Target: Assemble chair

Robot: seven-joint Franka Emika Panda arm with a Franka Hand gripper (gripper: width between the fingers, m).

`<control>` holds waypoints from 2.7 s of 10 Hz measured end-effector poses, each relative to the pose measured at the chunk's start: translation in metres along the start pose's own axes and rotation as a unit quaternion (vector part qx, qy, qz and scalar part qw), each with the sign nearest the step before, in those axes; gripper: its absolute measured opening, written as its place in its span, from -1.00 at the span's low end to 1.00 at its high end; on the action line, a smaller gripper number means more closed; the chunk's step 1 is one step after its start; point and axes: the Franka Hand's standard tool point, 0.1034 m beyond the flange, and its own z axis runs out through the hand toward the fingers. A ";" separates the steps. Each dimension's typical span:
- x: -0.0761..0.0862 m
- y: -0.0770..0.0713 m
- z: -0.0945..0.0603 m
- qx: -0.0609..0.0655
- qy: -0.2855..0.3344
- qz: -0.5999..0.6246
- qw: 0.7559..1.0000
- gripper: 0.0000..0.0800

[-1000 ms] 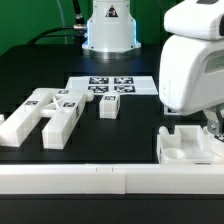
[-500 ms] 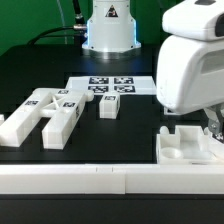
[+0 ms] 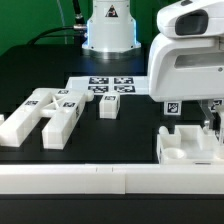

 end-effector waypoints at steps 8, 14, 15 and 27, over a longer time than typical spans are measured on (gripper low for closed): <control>0.000 0.003 0.001 0.005 -0.006 0.319 0.948 -0.27; 0.000 0.002 0.001 0.008 -0.008 0.316 0.949 0.53; 0.000 0.002 0.001 0.009 -0.007 0.259 0.966 0.53; -0.002 -0.008 -0.003 -0.009 0.002 -0.241 0.970 0.62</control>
Offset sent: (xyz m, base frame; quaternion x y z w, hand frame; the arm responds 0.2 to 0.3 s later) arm 0.0017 0.0001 -0.0057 0.0004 -0.0131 0.2574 0.9662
